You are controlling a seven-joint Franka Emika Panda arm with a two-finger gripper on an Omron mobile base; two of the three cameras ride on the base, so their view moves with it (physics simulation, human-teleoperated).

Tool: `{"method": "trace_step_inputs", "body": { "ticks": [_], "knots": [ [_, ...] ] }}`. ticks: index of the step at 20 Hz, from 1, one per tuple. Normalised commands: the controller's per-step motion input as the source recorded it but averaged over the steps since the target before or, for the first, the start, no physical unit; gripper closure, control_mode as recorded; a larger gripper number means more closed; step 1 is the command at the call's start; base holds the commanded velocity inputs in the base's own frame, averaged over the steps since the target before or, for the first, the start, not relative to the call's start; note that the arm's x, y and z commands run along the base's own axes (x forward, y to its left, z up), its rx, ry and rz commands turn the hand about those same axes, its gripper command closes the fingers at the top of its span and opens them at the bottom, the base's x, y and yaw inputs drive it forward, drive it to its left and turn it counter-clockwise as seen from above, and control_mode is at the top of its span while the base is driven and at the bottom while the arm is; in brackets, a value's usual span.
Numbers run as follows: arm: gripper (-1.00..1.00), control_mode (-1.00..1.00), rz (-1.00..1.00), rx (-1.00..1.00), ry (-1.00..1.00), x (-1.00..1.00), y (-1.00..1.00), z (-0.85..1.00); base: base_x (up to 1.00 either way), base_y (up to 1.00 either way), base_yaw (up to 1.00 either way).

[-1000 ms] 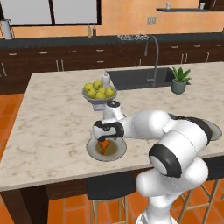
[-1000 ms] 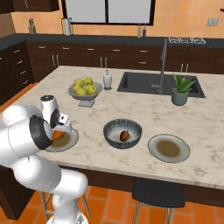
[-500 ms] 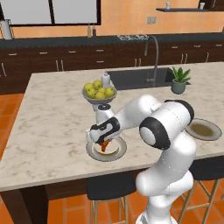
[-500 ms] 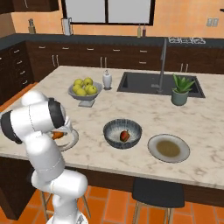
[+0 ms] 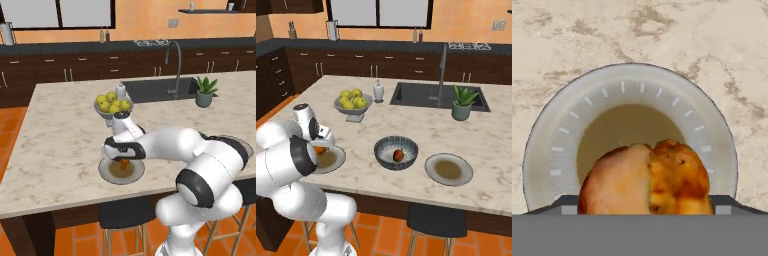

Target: Pick the chicken drumstick and bell pepper from their plates and place them in the bowl. Then put the bowl in the fridge.

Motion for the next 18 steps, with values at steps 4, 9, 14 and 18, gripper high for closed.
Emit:
{"method": "trace_step_inputs", "body": {
  "ticks": [4,9,14,18],
  "knots": [
    [1.00,-1.00,0.00,0.01,-0.31,-0.60,-0.92,0.90,0.00,0.00,0.00],
    [1.00,-1.00,0.00,0.00,-0.20,-0.10,-0.97,0.73,0.00,0.00,0.00],
    [1.00,-1.00,0.00,0.03,-0.08,0.00,-0.88,0.80,0.00,0.00,0.00],
    [1.00,-1.00,0.00,0.01,0.05,0.08,-0.88,0.46,0.00,0.00,0.00]
  ]
}}
